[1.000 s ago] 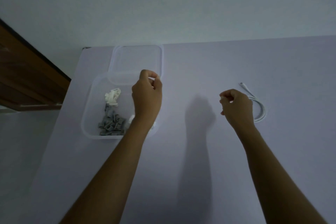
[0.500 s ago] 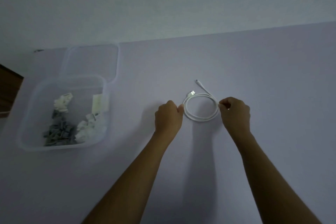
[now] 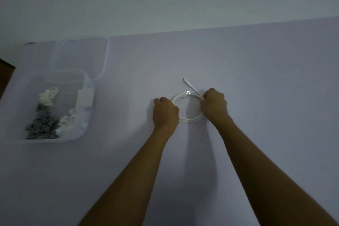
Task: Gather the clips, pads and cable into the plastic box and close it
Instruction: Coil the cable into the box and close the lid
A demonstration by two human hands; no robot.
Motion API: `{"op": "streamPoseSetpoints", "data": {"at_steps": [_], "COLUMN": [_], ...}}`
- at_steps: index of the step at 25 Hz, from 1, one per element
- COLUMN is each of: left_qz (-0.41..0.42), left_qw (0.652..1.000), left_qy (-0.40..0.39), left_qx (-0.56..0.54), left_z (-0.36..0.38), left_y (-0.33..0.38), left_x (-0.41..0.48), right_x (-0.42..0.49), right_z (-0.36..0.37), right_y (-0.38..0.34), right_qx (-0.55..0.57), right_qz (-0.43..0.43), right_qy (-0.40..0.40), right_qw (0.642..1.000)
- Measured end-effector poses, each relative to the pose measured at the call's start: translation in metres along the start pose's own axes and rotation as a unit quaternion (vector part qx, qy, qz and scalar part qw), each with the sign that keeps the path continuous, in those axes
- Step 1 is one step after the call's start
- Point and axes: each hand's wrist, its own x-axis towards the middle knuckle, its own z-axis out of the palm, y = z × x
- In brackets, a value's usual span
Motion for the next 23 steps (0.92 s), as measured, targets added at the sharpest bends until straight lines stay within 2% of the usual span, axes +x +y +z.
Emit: {"op": "streamPoseSetpoints", "data": {"at_steps": [3, 5, 6, 7, 10, 14, 16, 18, 20, 23], "left_qz": [0.027, 0.023, 0.011, -0.008, -0.064, -0.061, -0.039, -0.006, 0.020, 0.042], "left_qw": [0.999, 0.991, 0.976, 0.950, 0.831, 0.759, 0.757, 0.782, 0.799, 0.808], "left_qy": [0.018, -0.001, -0.018, -0.036, -0.085, -0.117, -0.127, -0.129, -0.120, -0.094], "left_qx": [-0.010, -0.129, -0.218, -0.311, -0.546, -0.637, -0.640, -0.610, -0.589, -0.580], "left_z": [0.005, 0.005, 0.003, 0.000, -0.006, -0.012, -0.013, -0.015, -0.018, -0.023], "left_y": [0.001, 0.002, 0.002, 0.003, 0.005, 0.002, -0.002, -0.005, -0.005, -0.003], "left_x": [-0.004, -0.009, -0.013, -0.018, -0.033, -0.043, -0.048, -0.052, -0.055, -0.059], "right_x": [-0.007, -0.015, -0.019, -0.022, -0.035, -0.059, -0.068, -0.073, -0.076, -0.080], "right_z": [0.000, -0.001, -0.001, -0.001, -0.001, -0.008, -0.013, -0.014, -0.015, -0.019], "right_y": [0.001, 0.005, 0.008, 0.011, 0.023, 0.033, 0.033, 0.033, 0.031, 0.030], "right_qx": [-0.031, -0.007, 0.030, 0.073, 0.167, 0.307, 0.350, 0.372, 0.337, 0.226], "right_qz": [-0.016, -0.014, -0.003, 0.010, 0.034, 0.026, 0.030, 0.033, 0.019, -0.009], "right_qy": [-0.010, 0.003, 0.016, 0.029, 0.057, 0.094, 0.099, 0.088, 0.082, 0.071], "right_qw": [0.999, 1.000, 0.999, 0.997, 0.984, 0.947, 0.931, 0.923, 0.938, 0.972]}}
